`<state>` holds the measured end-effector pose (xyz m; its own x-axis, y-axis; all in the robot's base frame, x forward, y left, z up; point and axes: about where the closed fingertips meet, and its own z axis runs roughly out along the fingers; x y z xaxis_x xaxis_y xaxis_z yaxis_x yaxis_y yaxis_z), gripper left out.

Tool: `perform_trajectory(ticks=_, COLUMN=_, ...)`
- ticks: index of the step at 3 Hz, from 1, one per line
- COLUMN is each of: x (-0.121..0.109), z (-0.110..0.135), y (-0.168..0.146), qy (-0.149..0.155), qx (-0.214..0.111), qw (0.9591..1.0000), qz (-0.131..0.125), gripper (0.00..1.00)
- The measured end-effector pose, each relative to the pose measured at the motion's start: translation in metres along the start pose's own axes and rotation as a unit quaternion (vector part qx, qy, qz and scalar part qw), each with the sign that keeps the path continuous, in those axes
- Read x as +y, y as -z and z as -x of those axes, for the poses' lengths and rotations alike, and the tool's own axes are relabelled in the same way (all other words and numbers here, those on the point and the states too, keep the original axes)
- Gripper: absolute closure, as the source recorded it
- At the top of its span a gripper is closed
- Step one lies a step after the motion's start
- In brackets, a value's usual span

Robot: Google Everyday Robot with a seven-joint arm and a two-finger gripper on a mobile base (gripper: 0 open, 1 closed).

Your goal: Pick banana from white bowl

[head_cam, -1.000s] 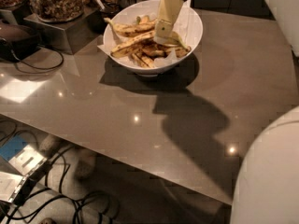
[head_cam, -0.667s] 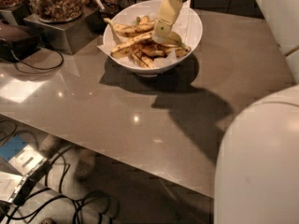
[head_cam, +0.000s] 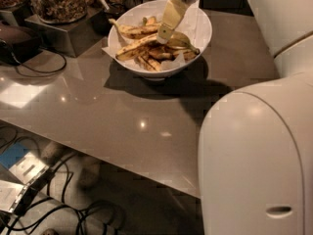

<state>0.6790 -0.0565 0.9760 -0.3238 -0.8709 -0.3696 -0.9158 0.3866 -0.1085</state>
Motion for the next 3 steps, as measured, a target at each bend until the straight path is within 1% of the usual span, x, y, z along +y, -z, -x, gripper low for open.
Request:
perform_trajectory(ticks=1, x=-0.009, z=0.001, y=-0.009, qy=-0.016, qx=0.002, qw=0.9999, qz=0.0, gripper=0.28)
perform_trajectory(ticks=3, x=-0.022, z=0.002, y=-0.032, qy=-0.032, qx=0.016, qw=0.9994, qz=0.003, gripper=0.28)
